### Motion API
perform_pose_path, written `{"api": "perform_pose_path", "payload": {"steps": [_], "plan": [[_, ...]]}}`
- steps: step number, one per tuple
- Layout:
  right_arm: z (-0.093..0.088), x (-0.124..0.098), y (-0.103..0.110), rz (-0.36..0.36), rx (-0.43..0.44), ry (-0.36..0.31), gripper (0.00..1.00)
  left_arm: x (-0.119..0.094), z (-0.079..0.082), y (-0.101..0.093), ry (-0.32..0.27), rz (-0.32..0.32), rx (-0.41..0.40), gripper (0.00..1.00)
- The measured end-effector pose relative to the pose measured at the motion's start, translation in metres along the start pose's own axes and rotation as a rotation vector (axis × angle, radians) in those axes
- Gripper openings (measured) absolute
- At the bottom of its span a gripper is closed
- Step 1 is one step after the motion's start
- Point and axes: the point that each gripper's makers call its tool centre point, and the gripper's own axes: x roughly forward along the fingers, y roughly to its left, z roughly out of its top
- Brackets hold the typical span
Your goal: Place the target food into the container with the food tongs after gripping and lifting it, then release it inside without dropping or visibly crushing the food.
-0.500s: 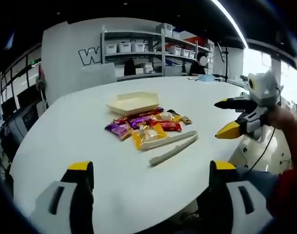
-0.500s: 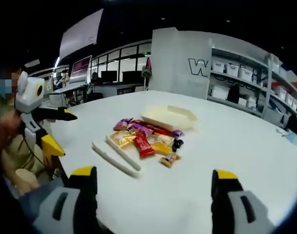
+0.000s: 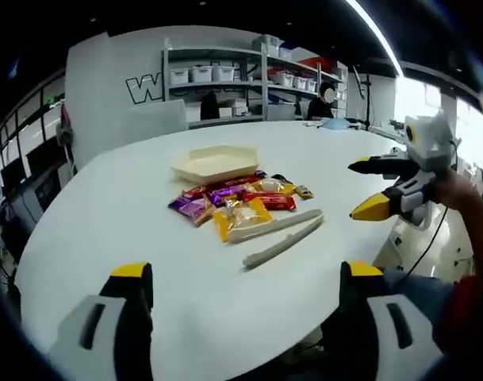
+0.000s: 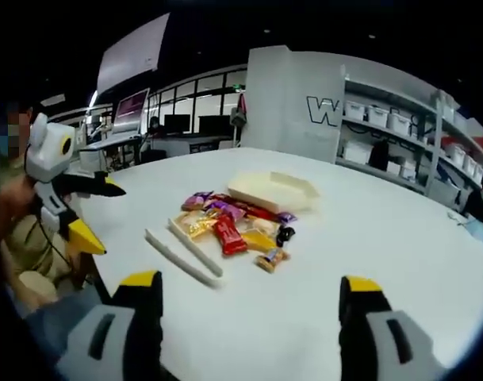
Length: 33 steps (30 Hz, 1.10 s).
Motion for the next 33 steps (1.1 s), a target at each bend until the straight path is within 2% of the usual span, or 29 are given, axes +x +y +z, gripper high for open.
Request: {"api": "perform_pose_path", "payload": {"steps": [9,15,24,33], "plan": [[-0.0037,0.0005,0.0024,0.005,-0.011,0.008,0.91,0.0004,-0.0034,-0.0028,0.003,-0.007,0.009,0.95],[0.0019,-0.0006,-0.0005,-0.008,-0.005,-0.022,0.91,-0.0006,0.0020,-0.0021,-0.018,-0.008,0.031,0.92],[0.0020,0.0009,0.0007,-0.002,-0.017,-0.032,0.80,0.0015,-0.0002,-0.0027,-0.017,-0.012,0.045,0.87],[-0.0009,0.0028,-0.0003,-0.002,-0.031,-0.022,0.78,0.0023,-0.0034,-0.0031,-0.006,-0.013,0.059,0.87]]}}
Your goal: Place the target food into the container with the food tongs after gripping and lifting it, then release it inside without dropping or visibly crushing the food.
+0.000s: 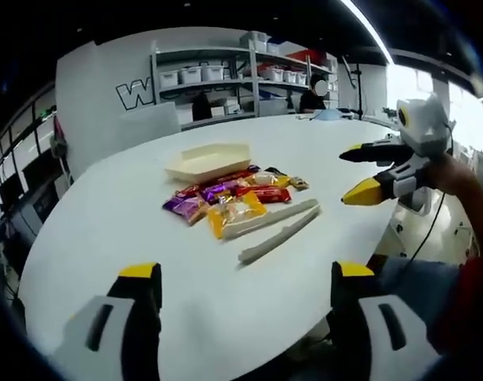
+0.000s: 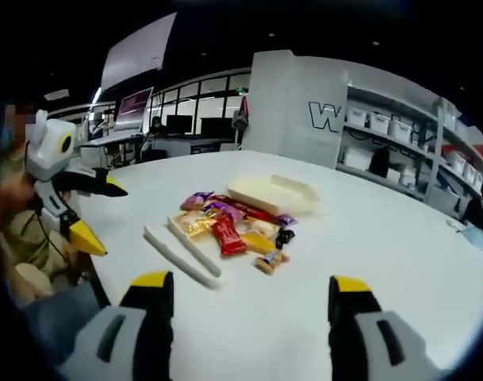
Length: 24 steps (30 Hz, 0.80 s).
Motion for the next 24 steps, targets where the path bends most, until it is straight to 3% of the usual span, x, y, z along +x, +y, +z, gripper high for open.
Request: {"api": "perform_pose_path", "payload": {"steps": [14,17,24], "plan": [[0.005,0.001,-0.002,-0.004,-0.011,-0.038,0.75,0.004,-0.002,-0.008,0.012,-0.024,0.013,0.85],[0.005,0.004,0.003,0.021,0.018,-0.056,0.69,0.004,-0.002,-0.010,0.009,-0.032,0.028,0.81],[0.001,0.008,0.006,0.019,-0.025,-0.042,0.61,0.007,-0.005,-0.014,0.014,-0.060,0.045,0.72]]}}
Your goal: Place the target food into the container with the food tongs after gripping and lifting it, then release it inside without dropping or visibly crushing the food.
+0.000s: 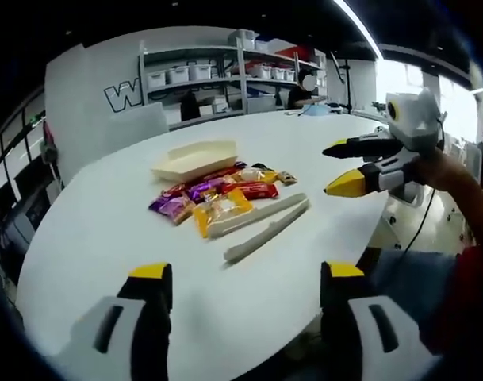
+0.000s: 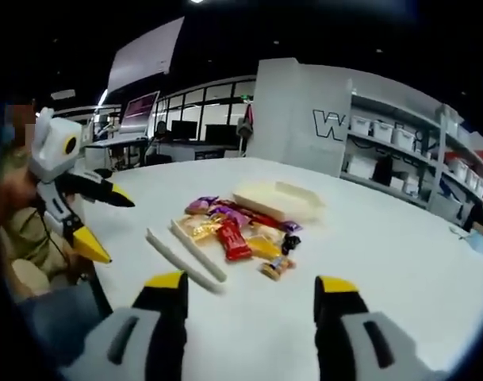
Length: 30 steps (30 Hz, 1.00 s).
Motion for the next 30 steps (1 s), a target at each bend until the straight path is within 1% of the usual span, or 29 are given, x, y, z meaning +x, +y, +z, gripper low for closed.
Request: {"api": "perform_pose_path", "payload": {"steps": [4,6,9,11,13,19,21,25,30], "plan": [[-0.003,0.001,0.001,0.006,0.005,0.011,0.58,0.003,-0.003,-0.001,0.005,-0.015,-0.023,0.66],[-0.003,0.001,0.001,0.006,0.004,0.012,0.55,0.003,-0.003,-0.001,0.003,-0.015,-0.024,0.63],[0.000,0.001,0.000,0.003,-0.002,0.001,0.47,0.003,-0.003,0.000,0.004,-0.014,-0.024,0.57],[0.003,0.000,0.000,0.003,0.003,-0.009,0.43,0.003,-0.004,0.001,0.011,-0.016,-0.032,0.50],[0.003,0.001,0.000,0.006,0.017,-0.010,0.41,0.003,-0.004,0.002,0.008,-0.019,-0.032,0.46],[0.002,0.002,0.000,0.007,0.053,-0.011,0.32,0.006,-0.002,0.004,-0.001,-0.021,-0.041,0.39],[0.001,0.002,0.000,0.008,0.052,-0.007,0.31,0.008,-0.001,0.004,-0.005,-0.027,-0.034,0.37],[0.002,0.003,0.001,0.006,0.038,-0.005,0.27,0.011,0.003,0.001,-0.023,-0.041,-0.047,0.36],[0.000,0.006,0.005,0.022,0.042,-0.002,0.27,0.017,0.002,0.000,-0.018,-0.049,-0.032,0.34]]}}
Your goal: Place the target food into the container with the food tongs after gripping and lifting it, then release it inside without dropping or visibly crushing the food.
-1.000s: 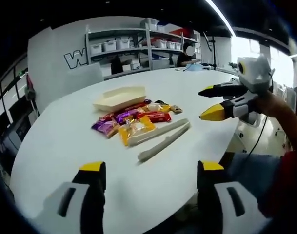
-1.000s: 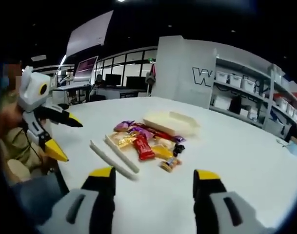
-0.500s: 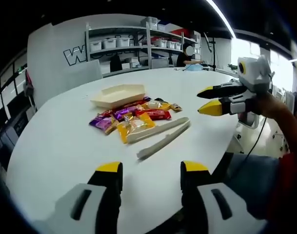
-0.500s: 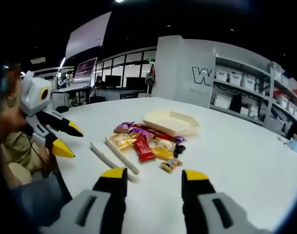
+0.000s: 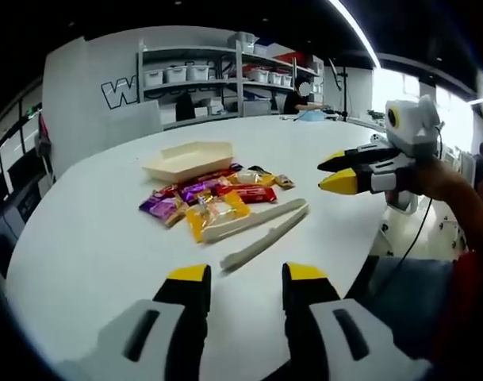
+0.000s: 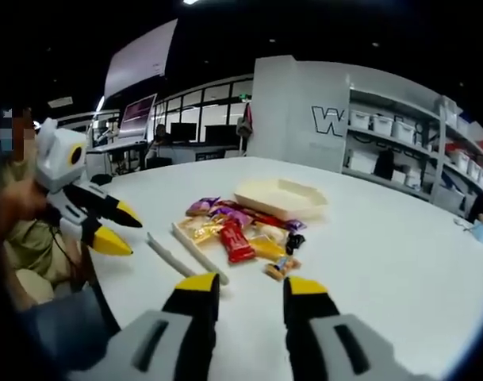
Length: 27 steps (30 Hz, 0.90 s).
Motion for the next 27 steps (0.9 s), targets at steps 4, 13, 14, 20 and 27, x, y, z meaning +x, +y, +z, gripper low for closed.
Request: {"api": "perform_pose_path", "payload": {"steps": [4,13,14,20,27], "plan": [[-0.002,0.003,0.004,0.013,0.005,0.005,0.26,0.003,0.000,0.000,-0.004,-0.006,-0.003,0.34],[-0.004,0.016,0.017,0.054,0.019,0.021,0.25,0.009,-0.002,0.003,-0.006,-0.007,-0.013,0.33],[-0.006,0.017,0.019,0.060,0.020,0.028,0.25,0.010,-0.002,0.003,-0.005,-0.009,-0.014,0.33],[-0.010,0.021,0.026,0.085,0.036,0.039,0.26,0.012,-0.002,0.000,-0.007,-0.026,-0.031,0.35],[-0.015,0.026,0.032,0.112,0.048,0.056,0.25,0.017,-0.004,-0.003,0.001,-0.043,-0.035,0.36]]}}
